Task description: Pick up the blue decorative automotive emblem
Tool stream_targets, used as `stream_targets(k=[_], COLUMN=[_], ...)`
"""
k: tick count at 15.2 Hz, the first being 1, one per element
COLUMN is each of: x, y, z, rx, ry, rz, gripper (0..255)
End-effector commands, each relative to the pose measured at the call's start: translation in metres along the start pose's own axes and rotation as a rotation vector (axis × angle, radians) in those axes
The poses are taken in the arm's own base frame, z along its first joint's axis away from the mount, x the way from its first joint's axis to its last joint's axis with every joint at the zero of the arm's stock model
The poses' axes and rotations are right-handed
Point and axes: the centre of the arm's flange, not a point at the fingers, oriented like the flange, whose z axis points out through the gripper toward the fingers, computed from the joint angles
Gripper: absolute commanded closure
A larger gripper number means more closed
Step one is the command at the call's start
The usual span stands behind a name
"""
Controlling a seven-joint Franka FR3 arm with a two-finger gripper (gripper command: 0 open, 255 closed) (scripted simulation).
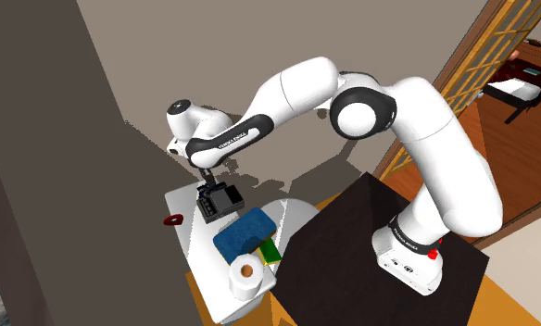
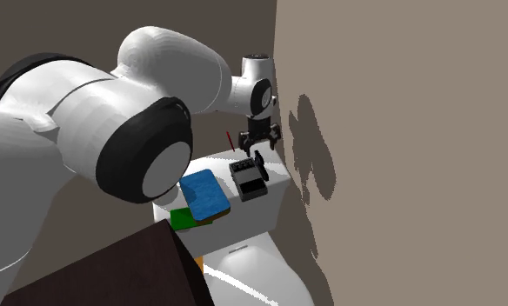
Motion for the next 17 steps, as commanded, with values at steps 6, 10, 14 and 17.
stream_targets(k=[6, 10, 14, 17], x=[0.005, 0.005, 0.005, 0.004], y=[0.000, -0.001, -0.001, -0.001], z=[0.030, 0.030, 0.030, 0.024], rx=[0.000, 0.000, 0.000, 0.000], ry=[0.000, 0.000, 0.000, 0.000], rz=[-0.002, -0.002, -0.002, -0.002], gripper=[0, 255, 255, 255])
